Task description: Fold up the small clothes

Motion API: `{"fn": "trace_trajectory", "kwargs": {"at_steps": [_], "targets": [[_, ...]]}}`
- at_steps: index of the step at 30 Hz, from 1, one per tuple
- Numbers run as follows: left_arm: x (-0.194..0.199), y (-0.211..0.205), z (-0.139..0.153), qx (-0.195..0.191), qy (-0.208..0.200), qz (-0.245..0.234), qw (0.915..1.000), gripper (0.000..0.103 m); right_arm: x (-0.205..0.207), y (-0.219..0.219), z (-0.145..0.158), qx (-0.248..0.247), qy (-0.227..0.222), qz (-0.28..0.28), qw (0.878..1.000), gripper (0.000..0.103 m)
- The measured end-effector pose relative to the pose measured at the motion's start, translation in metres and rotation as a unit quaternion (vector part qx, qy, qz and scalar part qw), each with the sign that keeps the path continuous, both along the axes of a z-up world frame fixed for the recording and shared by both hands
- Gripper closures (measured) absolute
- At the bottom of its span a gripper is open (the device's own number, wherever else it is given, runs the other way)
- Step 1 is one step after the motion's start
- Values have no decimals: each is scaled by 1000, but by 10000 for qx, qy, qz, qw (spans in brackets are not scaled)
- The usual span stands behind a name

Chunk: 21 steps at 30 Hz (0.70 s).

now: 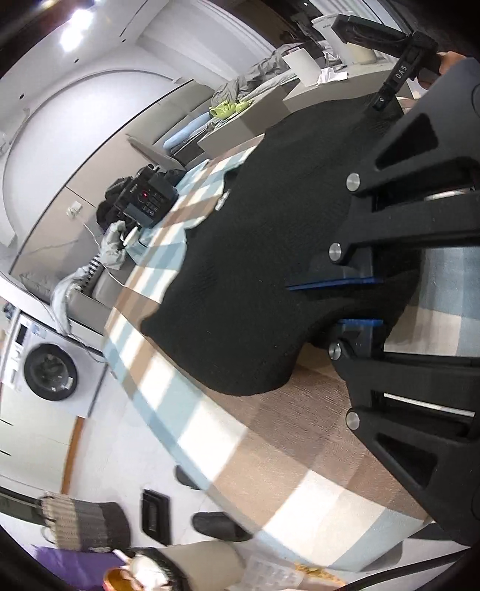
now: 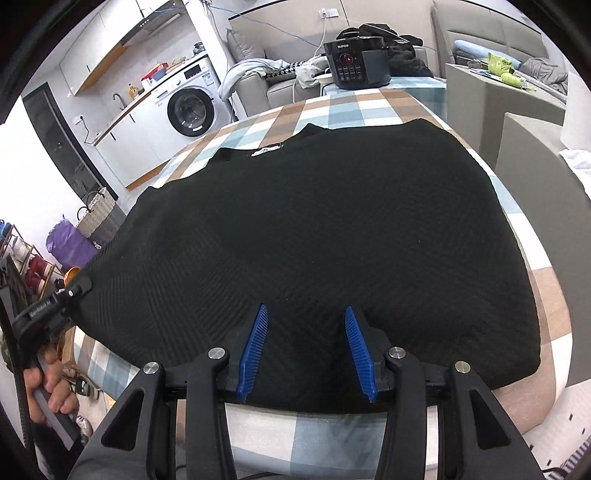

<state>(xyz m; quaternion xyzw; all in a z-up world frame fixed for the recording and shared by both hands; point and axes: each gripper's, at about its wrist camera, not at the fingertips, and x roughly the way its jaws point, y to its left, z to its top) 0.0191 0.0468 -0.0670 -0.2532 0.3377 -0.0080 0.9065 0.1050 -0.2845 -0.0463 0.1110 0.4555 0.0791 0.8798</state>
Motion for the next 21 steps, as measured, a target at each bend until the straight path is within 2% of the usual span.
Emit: {"fn": "trace_trajectory", "kwargs": {"at_steps": [5,8,11,13,15,18,19,20,21], "targets": [[13,-32,39,461,-406,-422,9972,94,-3,-13,1,119,-34,-199,9997,56],[28,-68,62,703,-639,-887,9915,95,-9,-22,3,166,-68,-263,9995,55],[43,-120,77,869,-819,-1574,9803,96,-13,-32,4,185,-82,-358,9992,55],[50,-161,76,949,-846,-2105,9693,96,-18,-40,6,186,-100,-461,9987,55],[56,-200,63,955,-660,-2615,9582,96,-21,-48,7,191,-100,-555,9982,55],[61,-228,33,636,-191,-3060,9497,94,-25,-58,7,152,-72,-690,9975,54],[62,-229,25,539,7,-3132,9482,90,-26,-62,7,150,-59,-732,9972,54],[59,-228,18,423,186,-3210,9460,78,-26,-65,7,156,-49,-764,9969,54],[55,-222,14,252,297,-3262,9445,73,-27,-67,8,174,-50,-794,9967,54]]}}
